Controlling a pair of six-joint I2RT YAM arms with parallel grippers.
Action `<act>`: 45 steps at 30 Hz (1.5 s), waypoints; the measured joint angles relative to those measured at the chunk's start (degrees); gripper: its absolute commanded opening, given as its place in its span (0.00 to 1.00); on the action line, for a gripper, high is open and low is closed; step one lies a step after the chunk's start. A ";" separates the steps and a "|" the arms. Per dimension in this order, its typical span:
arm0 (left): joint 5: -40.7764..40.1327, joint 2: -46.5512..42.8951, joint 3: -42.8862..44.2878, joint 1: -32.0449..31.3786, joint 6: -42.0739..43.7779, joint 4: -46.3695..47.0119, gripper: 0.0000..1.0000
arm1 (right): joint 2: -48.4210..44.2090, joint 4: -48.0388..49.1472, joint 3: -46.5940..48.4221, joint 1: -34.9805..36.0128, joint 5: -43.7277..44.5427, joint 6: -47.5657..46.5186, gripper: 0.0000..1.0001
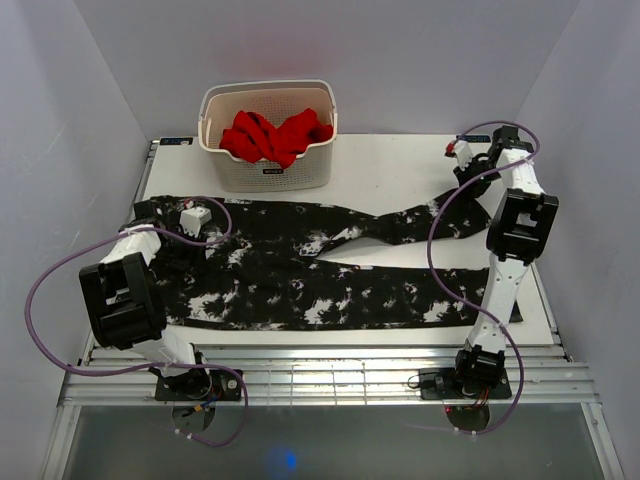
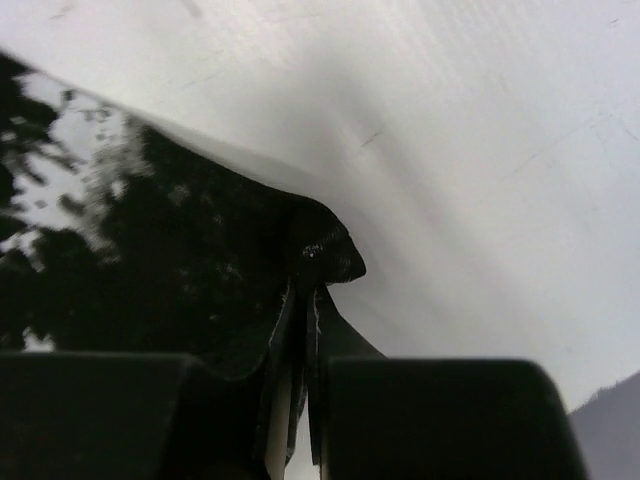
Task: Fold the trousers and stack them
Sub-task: Flatten the trousers out
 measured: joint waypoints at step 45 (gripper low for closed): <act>-2.91 6.40 3.48 6.91 -9.70 2.75 0.46 | -45.53 47.76 -72.54 -11.65 8.90 -48.15 0.54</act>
